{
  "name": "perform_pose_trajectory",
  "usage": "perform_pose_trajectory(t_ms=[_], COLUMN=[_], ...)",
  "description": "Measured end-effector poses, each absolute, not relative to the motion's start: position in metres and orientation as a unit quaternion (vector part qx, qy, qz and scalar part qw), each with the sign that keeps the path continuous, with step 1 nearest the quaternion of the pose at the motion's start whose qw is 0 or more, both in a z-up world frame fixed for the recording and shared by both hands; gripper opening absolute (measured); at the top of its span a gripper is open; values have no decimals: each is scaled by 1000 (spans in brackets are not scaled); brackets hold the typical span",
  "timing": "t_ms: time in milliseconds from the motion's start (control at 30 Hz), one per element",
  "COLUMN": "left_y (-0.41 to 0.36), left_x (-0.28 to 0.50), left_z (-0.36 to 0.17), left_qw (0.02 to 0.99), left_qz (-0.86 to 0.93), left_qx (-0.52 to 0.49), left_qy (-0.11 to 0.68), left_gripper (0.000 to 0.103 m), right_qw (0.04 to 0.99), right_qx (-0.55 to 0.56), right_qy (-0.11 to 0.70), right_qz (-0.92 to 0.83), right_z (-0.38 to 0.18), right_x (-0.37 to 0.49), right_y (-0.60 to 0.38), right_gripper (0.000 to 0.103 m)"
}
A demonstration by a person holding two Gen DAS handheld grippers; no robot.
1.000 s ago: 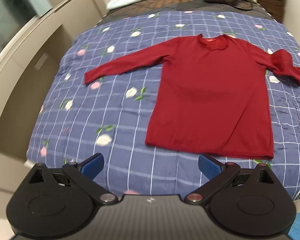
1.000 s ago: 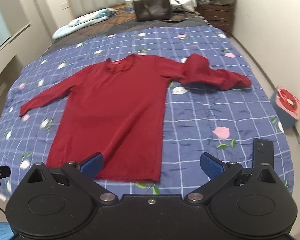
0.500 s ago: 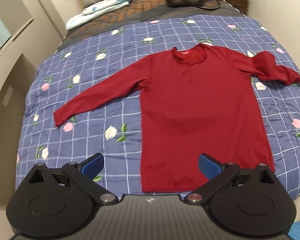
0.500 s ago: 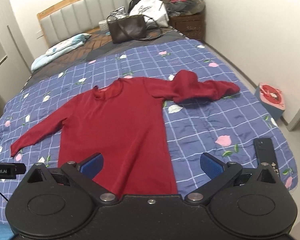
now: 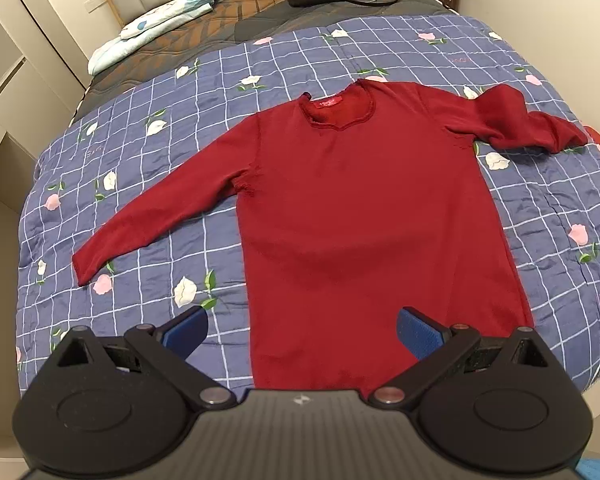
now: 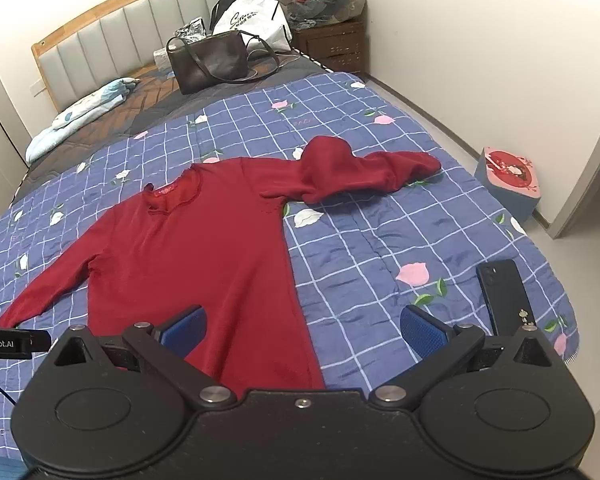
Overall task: Fold small clothes
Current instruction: 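Move both tools forward toward the red sweater, then grasp the bunched sweater sleeve cuff with the right gripper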
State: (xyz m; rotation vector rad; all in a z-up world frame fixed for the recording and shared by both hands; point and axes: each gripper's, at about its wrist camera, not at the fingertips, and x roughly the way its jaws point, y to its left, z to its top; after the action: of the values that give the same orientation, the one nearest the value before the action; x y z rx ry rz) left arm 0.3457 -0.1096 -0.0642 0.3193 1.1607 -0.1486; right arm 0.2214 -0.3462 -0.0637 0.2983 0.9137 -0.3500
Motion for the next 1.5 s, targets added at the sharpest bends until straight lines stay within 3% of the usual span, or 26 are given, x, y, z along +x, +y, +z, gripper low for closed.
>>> perform_pose_trajectory(t_ms=[233,567,867,1033,1200,1267,1333,1400,1500], left_y=[-143,-208,-266,-281,-290,-292,-295,-298,-303], left_x=[363,394,420,424,426,428,430,432,434], left_z=[-73,-77,-101,-110,-116,-117,-119,-121,-121], left_qw=[815,834,815,804,795,793,791,791,791], left_qz=[-48,6,38,49,58,61,63,62,57], left_qx=[148,57,70,77,88,89,91,91,91], left_qy=[558,549,574,588,598,600,602,602,602], left_gripper=[103,103,103,103,103,103,103,103,103], right_qw=[863,829,769,727,731,731,734,744,761], right_qx=[165,246,423,491,476,459,444,443,436], right_qy=[455,477,430,395,409,432,438,428,410], right_qz=[-149,-155,-210,-271,-269,-264,-270,-259,-250], right_z=[-90,-159,-244,-282,-295,-301,-301,-296,-282], right_x=[251,312,396,423,445,454,458,459,460], right_y=[-393,-532,-686,-738,-751,-751,-750,-751,-758], right_gripper=[103,103,102,87,69,55,29,13,11])
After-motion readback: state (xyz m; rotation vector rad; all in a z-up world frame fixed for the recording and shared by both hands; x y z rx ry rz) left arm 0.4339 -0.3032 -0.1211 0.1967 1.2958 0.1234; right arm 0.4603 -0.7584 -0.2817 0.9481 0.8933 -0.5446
